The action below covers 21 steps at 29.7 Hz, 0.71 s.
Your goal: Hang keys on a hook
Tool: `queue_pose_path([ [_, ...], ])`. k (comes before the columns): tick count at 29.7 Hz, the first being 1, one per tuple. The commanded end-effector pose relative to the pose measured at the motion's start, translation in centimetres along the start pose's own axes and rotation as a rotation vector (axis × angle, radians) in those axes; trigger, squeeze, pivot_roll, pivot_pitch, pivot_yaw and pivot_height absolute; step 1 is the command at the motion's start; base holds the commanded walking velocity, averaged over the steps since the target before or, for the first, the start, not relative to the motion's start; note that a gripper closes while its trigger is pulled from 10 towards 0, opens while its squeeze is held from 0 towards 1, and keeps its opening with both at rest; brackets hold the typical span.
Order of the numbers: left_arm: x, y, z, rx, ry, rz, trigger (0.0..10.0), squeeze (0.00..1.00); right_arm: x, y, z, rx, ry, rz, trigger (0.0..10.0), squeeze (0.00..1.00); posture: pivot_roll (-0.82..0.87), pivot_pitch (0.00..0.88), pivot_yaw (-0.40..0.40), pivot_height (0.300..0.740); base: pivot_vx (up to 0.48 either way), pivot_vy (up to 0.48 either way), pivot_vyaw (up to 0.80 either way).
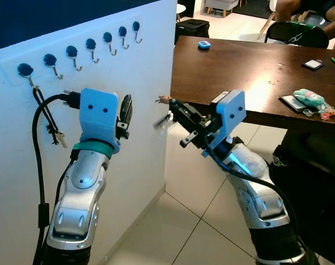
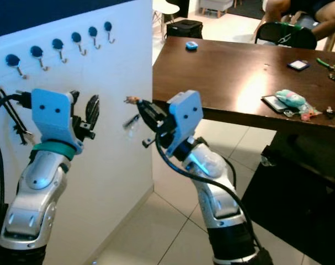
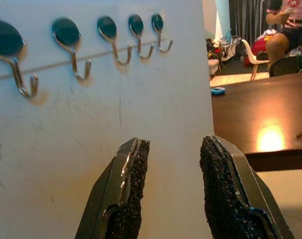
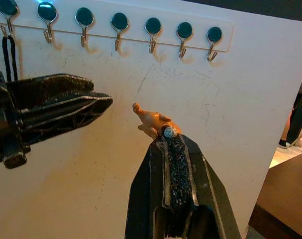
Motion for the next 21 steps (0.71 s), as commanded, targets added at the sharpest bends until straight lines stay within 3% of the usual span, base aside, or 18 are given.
queue_pose_path([
  [1,-0.3,0.1,-0.3,-0.006,-0.008,-0.004,10.0,0.0,-0.2,-0.2,0.0,-0.003,-0.003,0.013,10.0,0.0,-0.08,0.0,0.076,0.74,0.0,0.0,0.0],
  [6,-3.1,-0.4,-1.5,-0.017,-0.133,-0.066,10.0,0.0,-2.0,0.1,-0.4,-0.098,-0.057,0.058,10.0,0.0,-0.08,0.0,0.076,0.74,0.0,0.0,0.0],
  [11,-5.0,-0.8,-2.5,-0.029,-0.214,-0.058,10.0,0.0,-3.7,-0.1,-0.9,-0.13,-0.126,0.064,10.0,0.0,-0.08,0.0,0.076,0.74,0.0,0.0,0.0],
  [13,-7.7,-1.7,-4.5,-0.044,-0.336,-0.009,10.0,0.0,-6.8,-0.7,-2.3,-0.16,-0.265,0.047,10.0,0.0,-0.07,0.0,0.072,0.74,0.0,0.0,0.0],
  [14,-7.7,-1.7,-4.5,-0.044,-0.336,-0.009,10.0,0.0,-6.8,-0.7,-2.3,-0.16,-0.265,0.047,10.0,0.0,-0.07,0.0,0.072,0.74,0.0,0.0,0.0],
  [16,-9.8,-2.6,-6.4,-0.046,-0.435,0.022,10.0,0.0,-9.3,-0.8,-3.7,-0.191,-0.371,0.041,10.0,0.0,-0.07,0.0,0.07,0.74,0.0,0.0,0.0],
  [19,-11.2,-2.8,-7.6,-0.072,-0.492,0.029,10.0,0.0,-10.3,-0.3,-4.3,-0.225,-0.42,0.079,10.0,0.0,-0.08,0.0,0.069,0.74,0.0,0.0,0.0],
  [20,-11.8,-1.2,-8.6,-0.218,-0.522,0.12,10.0,0.0,-11.1,-0.6,-4.5,-0.185,-0.485,0.057,10.0,0.0,-0.08,0.0,0.064,0.74,0.0,0.0,0.0],
  [21,-12.3,-0.4,-9.2,-0.296,-0.546,0.175,10.0,0.0,-11.2,-1.0,-4.5,-0.151,-0.489,0.049,10.0,0.0,-0.08,0.0,0.059,0.74,0.0,0.0,0.0],
])
Point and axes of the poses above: a point about 5 cm out from each wrist's last joint towards the gripper, its own z axis pointing out of the wrist towards the gripper, its own x axis along the axis of the wrist's last joint, y = z × x, the point moved 3 cm from there along z, pointing out of the wrist towards the gripper, and after that the axes turned 10 degrees about -z, right-handed, at the moved point
